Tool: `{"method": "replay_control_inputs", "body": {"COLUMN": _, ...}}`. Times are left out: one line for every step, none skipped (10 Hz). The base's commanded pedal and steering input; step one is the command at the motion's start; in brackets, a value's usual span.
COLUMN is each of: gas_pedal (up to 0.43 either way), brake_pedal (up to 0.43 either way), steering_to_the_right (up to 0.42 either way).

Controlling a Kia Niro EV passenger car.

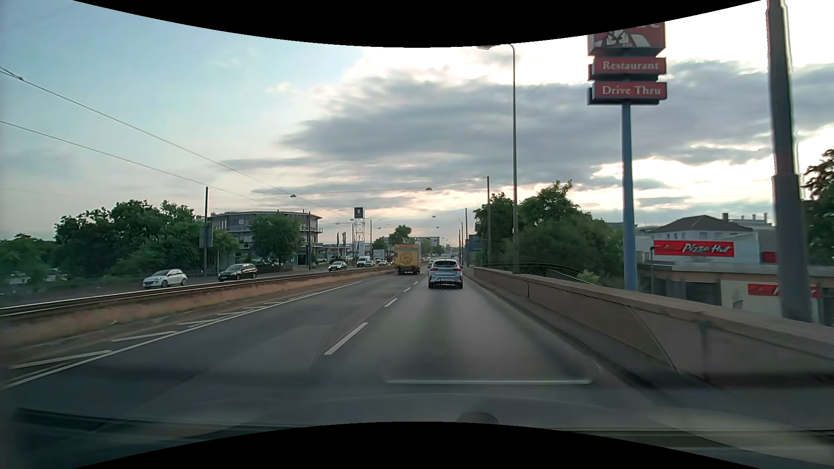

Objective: Follow the waypoints while adhering to traffic rules and regulations

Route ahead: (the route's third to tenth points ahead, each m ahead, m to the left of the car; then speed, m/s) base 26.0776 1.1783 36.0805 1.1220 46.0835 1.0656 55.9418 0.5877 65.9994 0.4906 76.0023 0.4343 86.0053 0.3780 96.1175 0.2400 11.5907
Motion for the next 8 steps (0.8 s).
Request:
{"method": "replay_control_inputs", "body": {"gas_pedal": 0.059, "brake_pedal": 0.000, "steering_to_the_right": 0.000}}
{"method": "replay_control_inputs", "body": {"gas_pedal": 0.059, "brake_pedal": 0.000, "steering_to_the_right": -0.001}}
{"method": "replay_control_inputs", "body": {"gas_pedal": 0.059, "brake_pedal": 0.000, "steering_to_the_right": -0.002}}
{"method": "replay_control_inputs", "body": {"gas_pedal": 0.059, "brake_pedal": 0.000, "steering_to_the_right": -0.004}}
{"method": "replay_control_inputs", "body": {"gas_pedal": 0.059, "brake_pedal": 0.000, "steering_to_the_right": -0.004}}
{"method": "replay_control_inputs", "body": {"gas_pedal": 0.059, "brake_pedal": 0.000, "steering_to_the_right": -0.004}}
{"method": "replay_control_inputs", "body": {"gas_pedal": 0.059, "brake_pedal": 0.000, "steering_to_the_right": -0.005}}
{"method": "replay_control_inputs", "body": {"gas_pedal": 0.059, "brake_pedal": 0.000, "steering_to_the_right": -0.004}}
